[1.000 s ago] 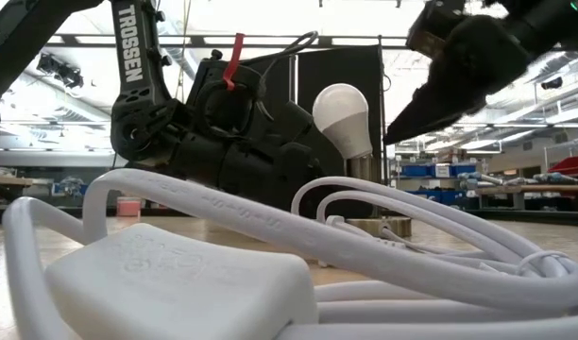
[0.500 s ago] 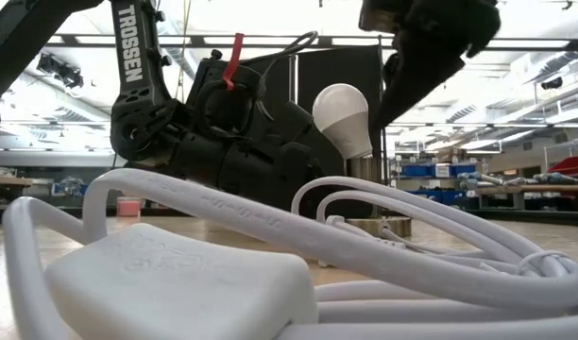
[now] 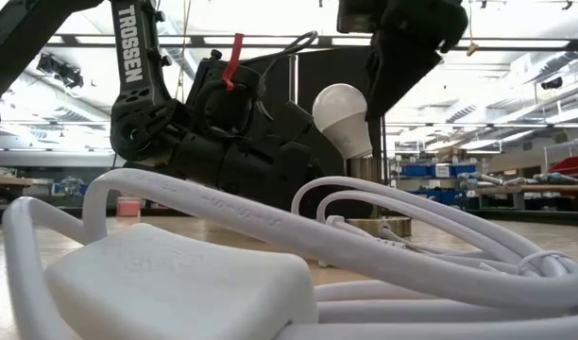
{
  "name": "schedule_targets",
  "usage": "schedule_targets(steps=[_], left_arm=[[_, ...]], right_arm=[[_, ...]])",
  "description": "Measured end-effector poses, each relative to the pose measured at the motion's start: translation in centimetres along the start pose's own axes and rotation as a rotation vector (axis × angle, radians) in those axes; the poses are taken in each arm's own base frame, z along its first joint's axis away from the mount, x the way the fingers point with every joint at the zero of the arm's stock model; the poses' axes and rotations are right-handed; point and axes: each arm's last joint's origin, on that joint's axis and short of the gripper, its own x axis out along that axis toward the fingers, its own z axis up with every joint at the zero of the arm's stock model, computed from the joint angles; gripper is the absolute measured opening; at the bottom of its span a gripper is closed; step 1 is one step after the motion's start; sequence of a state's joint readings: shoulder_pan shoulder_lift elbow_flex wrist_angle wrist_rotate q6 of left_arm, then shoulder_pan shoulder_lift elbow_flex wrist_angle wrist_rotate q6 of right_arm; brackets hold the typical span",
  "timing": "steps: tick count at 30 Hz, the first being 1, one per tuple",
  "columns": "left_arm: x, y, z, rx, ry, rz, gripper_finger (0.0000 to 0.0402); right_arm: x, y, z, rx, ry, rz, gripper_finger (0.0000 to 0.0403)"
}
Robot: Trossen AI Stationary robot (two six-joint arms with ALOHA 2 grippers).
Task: Screw lightbulb
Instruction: Insert the white lightbulb into the silver lamp
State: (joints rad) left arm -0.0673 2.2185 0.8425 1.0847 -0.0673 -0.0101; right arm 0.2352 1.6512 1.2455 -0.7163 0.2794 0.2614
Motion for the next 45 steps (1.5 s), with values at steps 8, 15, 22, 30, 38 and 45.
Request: schedule_targets(steps=[8,15,22,30,38,45], left_arm=[[0.0,0.0,0.0,-0.001,0.000,-0.001,0.0209],[0.0,0.0,0.0,-0.001,0.000,-0.001,0.0209],[0.0,-0.1,0.0,0.000,0.000,-0.004,0.0209],[0.0,-0.2,0.0,0.000,0.003,-0.005,0.0209],[0.0,-0.2,0.0,-0.001,0.003,-0.005,0.0209],[0.0,-0.2,0.0,0.000,0.002,-0.005,0.0209]], right_arm=[[2.2,0.3,-1.0,0.015,-0.098,0.021,0.0353],[3.8,0.5,-1.9,0.053,-0.193,0.024,0.0353],[5.1,0.6,-3.1,0.075,-0.280,0.019,0.0352],[5.2,1.1,-4.5,0.064,-0.400,-0.029,0.0334],[5.3,0.9,-5.9,0.080,-0.584,0.012,0.0301],[5.8,0.0,-7.1,0.106,-0.686,0.016,0.0291]])
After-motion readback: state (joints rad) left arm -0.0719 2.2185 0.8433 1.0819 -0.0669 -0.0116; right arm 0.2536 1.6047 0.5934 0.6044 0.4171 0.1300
